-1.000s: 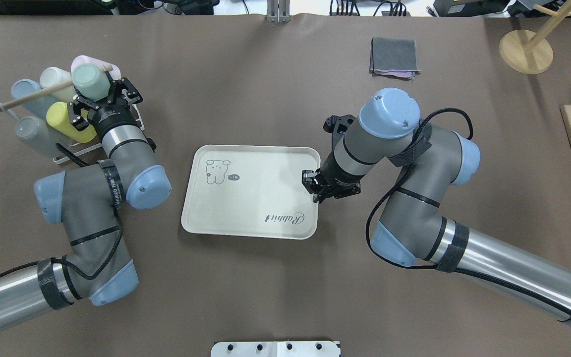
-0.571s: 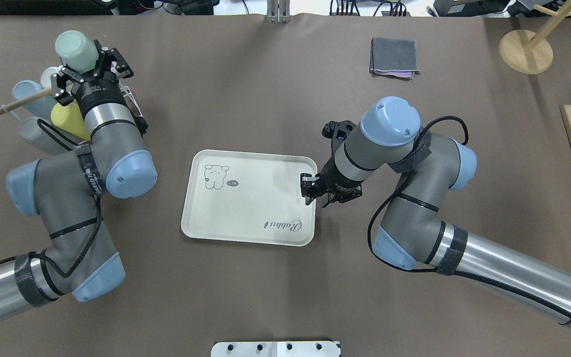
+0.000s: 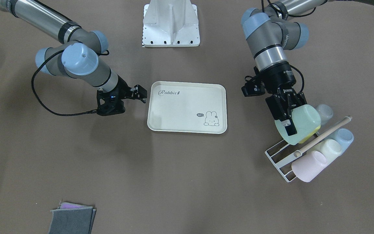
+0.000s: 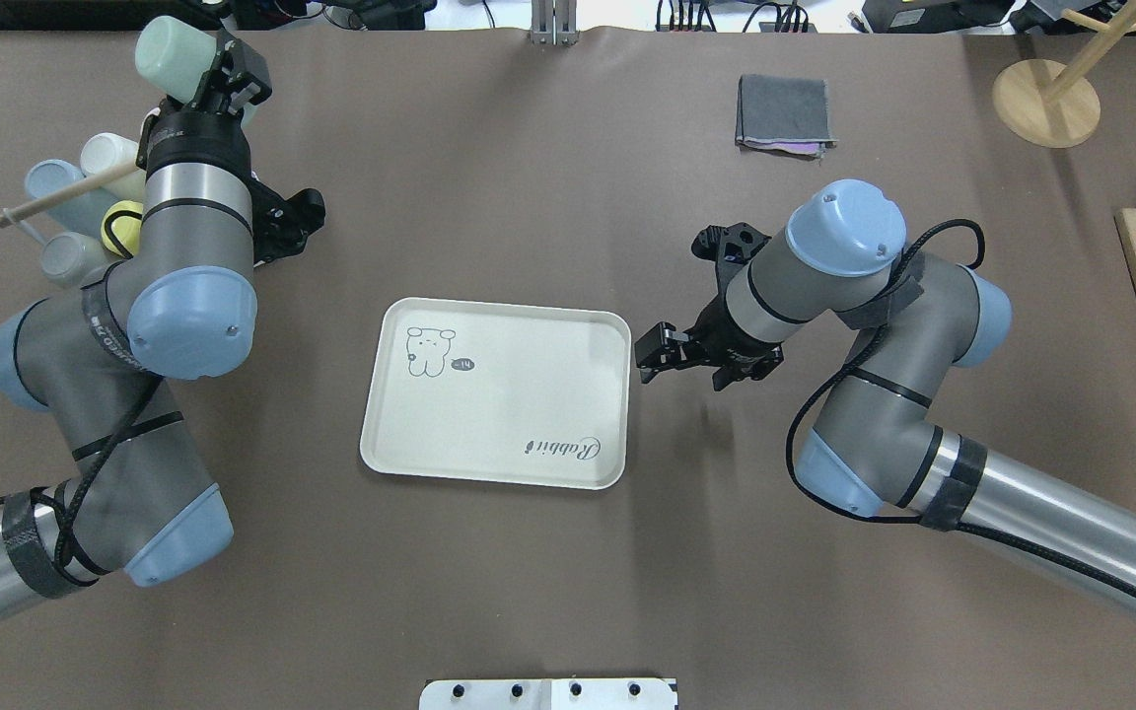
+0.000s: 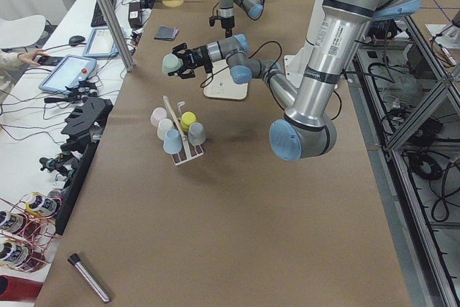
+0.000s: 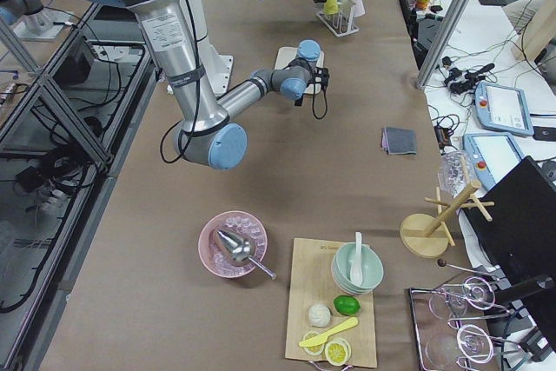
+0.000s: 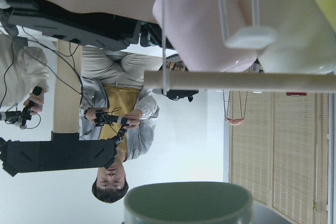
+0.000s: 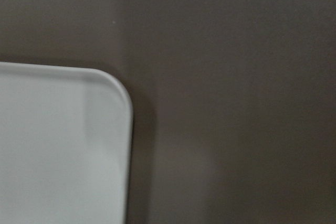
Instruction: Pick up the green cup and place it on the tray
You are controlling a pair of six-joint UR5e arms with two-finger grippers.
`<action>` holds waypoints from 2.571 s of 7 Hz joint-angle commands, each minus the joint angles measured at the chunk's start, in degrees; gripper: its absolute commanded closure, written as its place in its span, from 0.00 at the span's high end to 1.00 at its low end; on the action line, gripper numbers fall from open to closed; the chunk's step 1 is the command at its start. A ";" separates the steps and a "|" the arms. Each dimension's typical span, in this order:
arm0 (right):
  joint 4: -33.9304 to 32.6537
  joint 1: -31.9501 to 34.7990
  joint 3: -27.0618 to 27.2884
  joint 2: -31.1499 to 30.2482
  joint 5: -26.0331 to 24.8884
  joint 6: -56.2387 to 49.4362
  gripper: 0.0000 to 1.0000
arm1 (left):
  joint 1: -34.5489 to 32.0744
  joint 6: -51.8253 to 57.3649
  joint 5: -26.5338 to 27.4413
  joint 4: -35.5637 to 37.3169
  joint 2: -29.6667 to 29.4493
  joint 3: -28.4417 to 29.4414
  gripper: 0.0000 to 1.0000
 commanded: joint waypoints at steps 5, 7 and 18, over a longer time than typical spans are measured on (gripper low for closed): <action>-19.86 15.02 7.97 -8.44 3.91 -27.25 1.00 | -0.22 -58.18 -34.10 -28.79 -3.73 12.15 0.07; -32.20 20.21 14.64 -11.32 2.50 -36.13 1.00 | 1.01 -73.75 -42.10 -39.85 -5.49 16.08 0.04; -34.19 25.24 24.27 -29.09 4.33 -39.39 1.00 | 9.81 -106.96 -55.68 -68.01 -10.40 33.11 0.07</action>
